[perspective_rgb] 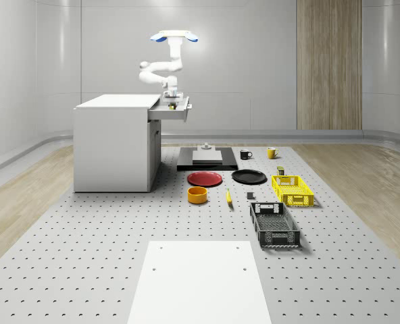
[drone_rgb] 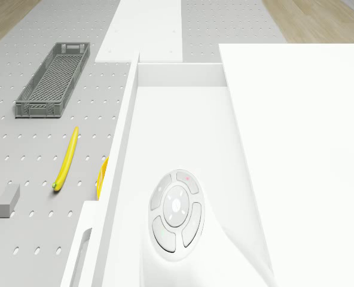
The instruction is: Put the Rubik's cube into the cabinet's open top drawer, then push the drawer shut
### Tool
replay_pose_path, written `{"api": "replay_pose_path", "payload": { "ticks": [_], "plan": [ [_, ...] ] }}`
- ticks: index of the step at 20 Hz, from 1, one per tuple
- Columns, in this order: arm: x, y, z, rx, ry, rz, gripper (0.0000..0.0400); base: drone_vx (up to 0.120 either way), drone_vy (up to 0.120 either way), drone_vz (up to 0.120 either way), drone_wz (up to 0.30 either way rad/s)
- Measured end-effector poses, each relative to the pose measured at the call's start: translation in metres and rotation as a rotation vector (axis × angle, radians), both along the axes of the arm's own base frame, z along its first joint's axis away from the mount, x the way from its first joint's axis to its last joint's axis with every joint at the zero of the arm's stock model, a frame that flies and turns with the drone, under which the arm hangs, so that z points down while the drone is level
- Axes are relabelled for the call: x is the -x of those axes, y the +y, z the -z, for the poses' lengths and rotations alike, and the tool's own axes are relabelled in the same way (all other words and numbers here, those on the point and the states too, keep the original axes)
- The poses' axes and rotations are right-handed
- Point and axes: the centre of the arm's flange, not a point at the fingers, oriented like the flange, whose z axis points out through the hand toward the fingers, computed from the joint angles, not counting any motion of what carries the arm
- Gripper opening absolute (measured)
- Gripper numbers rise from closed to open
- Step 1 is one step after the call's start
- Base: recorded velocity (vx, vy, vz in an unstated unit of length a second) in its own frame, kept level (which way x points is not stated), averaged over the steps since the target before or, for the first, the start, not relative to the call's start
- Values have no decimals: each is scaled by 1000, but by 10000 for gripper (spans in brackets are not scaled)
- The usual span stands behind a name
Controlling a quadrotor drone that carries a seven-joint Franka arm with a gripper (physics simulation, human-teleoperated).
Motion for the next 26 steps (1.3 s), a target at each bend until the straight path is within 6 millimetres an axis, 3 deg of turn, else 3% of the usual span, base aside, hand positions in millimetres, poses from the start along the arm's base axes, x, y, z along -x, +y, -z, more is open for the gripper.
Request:
{"api": "replay_pose_path", "payload": {
  "ticks": [7,12,19,26],
  "plan": [
    [0,0,12,0,0,0,392,0,0,0,0],
    [0,0,31,0,0,0,398,0,8,120,0],
    [0,0,43,0,0,0,400,-120,120,120,0],
    [0,0,45,0,0,0,400,0,120,23,0]
  ]
}}
